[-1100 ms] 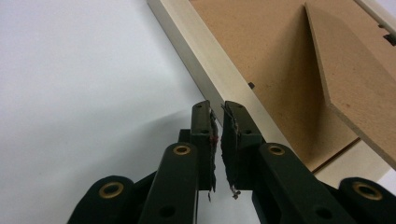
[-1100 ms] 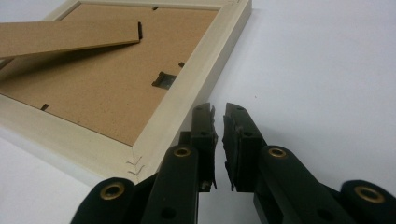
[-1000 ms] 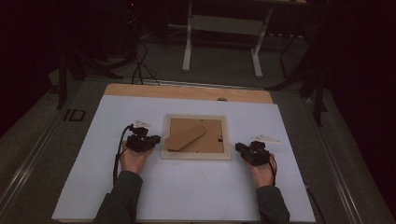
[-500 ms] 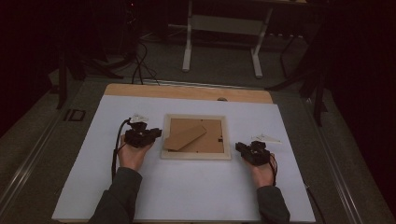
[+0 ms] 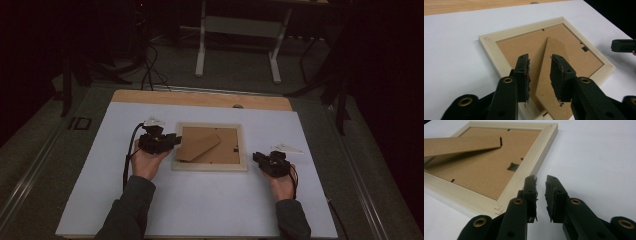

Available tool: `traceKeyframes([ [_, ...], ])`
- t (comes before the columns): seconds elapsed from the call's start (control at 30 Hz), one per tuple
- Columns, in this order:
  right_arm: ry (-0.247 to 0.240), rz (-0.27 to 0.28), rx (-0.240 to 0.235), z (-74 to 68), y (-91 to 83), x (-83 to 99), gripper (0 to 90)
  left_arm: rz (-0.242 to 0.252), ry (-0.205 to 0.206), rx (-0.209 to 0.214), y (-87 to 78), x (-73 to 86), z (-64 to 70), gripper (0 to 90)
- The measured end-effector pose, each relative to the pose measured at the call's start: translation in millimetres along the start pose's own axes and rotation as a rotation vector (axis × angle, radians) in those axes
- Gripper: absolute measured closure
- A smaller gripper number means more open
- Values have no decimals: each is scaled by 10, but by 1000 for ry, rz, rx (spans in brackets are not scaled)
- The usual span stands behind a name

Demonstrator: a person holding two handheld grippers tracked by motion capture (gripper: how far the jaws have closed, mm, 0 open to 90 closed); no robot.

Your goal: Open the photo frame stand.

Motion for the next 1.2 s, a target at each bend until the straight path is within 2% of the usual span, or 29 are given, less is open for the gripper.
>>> traceKeyframes([
  [0.2, -2, 1, -4, -9, 1, 0, 775, -17, 5, 22, 61, -31, 25, 639],
  [0.3, -2, 6, -8, -7, -6, -5, 774, -20, 2, 45, 102, -44, 20, 654],
  [0.5, -1, 7, -10, -2, -15, -9, 772, -37, 9, 61, 172, -61, 40, 672],
  [0.77, -4, 7, -15, -20, -11, -10, 770, -52, 17, 52, 227, -61, 53, 681],
  [1.0, -8, 9, -17, -25, -16, -18, 763, -74, 5, 53, 281, -67, 26, 645],
  [1.2, -8, 10, -20, -27, -16, -18, 761, -103, 29, 61, 324, -58, 38, 609],
])
Point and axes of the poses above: each handheld gripper's, and its own axes: y roughly forward along the jaws, x roughly out of its underside, z roughly to its right, the point moved 2 cm from there along y, roughly forward along the jaws, and after that the axes turned 5 degrees about -y, right-handed, at the moved point
